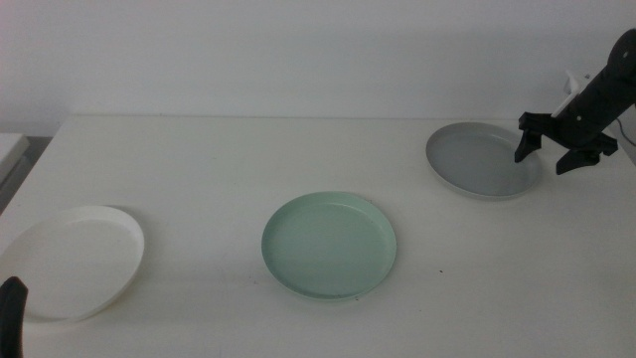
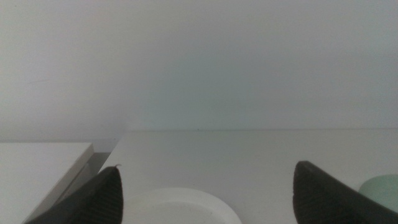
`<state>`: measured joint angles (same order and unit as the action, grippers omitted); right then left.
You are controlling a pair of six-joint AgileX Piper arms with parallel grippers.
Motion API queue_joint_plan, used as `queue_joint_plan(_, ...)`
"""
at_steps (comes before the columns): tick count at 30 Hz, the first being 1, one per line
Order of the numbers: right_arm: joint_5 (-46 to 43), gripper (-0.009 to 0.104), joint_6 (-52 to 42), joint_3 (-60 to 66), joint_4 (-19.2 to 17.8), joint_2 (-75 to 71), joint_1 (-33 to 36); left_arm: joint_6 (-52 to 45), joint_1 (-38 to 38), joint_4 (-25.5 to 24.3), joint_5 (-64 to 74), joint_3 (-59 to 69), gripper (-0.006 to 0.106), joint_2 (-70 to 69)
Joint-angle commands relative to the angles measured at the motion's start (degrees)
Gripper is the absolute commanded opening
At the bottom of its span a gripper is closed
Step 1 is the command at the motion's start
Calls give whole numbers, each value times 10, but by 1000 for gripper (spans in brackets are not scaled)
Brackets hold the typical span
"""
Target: Stack the three bowls on top of each other.
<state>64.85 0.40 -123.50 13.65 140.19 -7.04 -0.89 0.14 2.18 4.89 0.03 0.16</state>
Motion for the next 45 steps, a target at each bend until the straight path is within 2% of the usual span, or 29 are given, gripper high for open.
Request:
queue_joint_plan(1, -23, 53, -4, -5, 0, 7, -2, 3, -2, 2, -7, 0, 94, -2)
queue_joint_plan(3, -34, 33, -4, -5, 0, 14, -2, 3, -2, 2, -7, 0, 94, -2)
queue_joint_plan(5, -39, -3, -4, -5, 0, 14, -4, 3, -2, 2, -7, 0, 94, -2)
queue_joint_plan(9, -33, -2, -15, 8, 5, -18, -2, 3, -2, 2, -7, 0, 94, -2)
queue_joint_plan(12, -61, -2, -49, 76, 36, -88, 18, 3, -2, 2, -7, 0, 94, -2)
queue_joint_plan(14, -90, -2, -64, 148, 50, -147, 46, 3, -2, 2, -7, 0, 94, -2)
queue_joint_plan(18, -135, -2, -64, 252, 50, -224, 116, -4, -1, 2, -7, 0, 94, -2)
queue_joint_plan(23, -151, -2, -62, 303, 51, -249, 212, -4, -1, 2, -7, 0, 94, -2)
queue_joint_plan(29, -171, -2, -62, 364, 59, -249, 281, -4, -1, 2, -7, 0, 94, -2)
queue_joint_plan(45, -220, -1, -62, 389, 61, -233, 304, -4, -1, 2, -7, 0, 94, -2)
